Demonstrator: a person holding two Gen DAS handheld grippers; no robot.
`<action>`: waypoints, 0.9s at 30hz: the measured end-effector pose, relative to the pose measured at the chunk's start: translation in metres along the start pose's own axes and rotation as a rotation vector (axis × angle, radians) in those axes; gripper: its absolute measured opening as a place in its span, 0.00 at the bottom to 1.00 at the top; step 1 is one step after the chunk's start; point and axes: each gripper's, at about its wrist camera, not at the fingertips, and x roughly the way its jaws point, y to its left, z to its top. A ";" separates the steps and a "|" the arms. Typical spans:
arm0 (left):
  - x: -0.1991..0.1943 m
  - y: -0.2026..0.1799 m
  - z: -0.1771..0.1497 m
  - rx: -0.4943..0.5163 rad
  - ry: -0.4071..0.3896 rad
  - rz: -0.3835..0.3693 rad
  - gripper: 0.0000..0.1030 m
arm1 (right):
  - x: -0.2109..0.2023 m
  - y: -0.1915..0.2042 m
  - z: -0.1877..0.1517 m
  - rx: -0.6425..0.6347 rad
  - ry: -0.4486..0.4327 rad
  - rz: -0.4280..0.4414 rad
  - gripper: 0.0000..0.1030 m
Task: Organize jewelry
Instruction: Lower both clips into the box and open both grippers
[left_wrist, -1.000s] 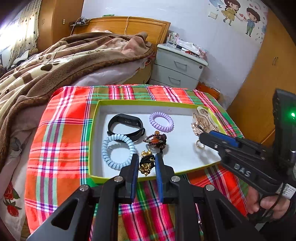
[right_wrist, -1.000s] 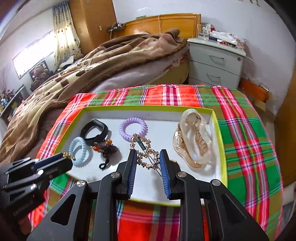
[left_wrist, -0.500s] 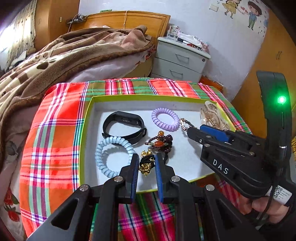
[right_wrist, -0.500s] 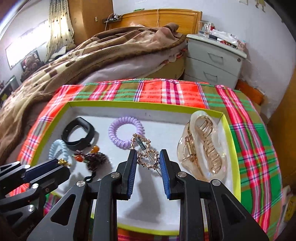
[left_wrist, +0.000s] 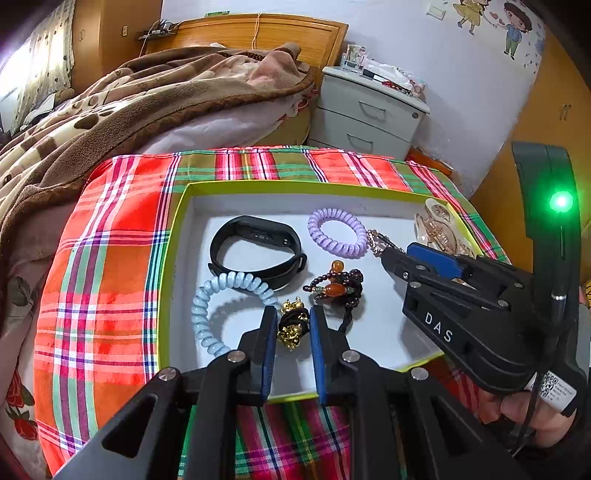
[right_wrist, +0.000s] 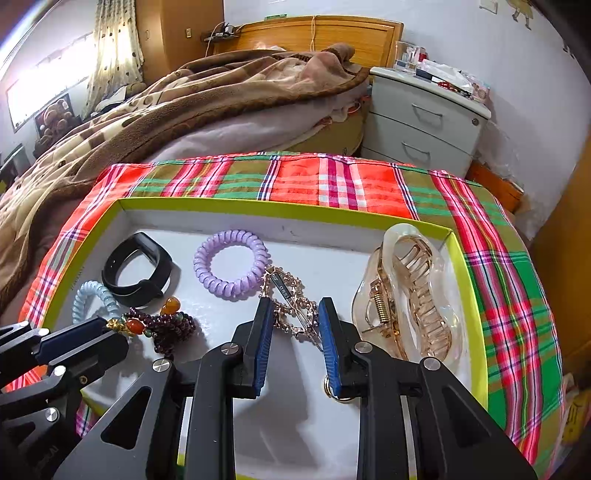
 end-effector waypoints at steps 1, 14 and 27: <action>0.000 0.000 0.000 0.000 0.000 0.001 0.18 | 0.000 0.001 0.000 0.000 0.000 0.000 0.25; 0.005 -0.001 0.000 0.000 0.017 0.009 0.26 | -0.002 -0.001 0.000 0.009 -0.005 0.008 0.25; 0.001 0.000 0.001 -0.007 0.008 0.003 0.30 | -0.009 -0.001 0.000 0.017 -0.025 0.022 0.29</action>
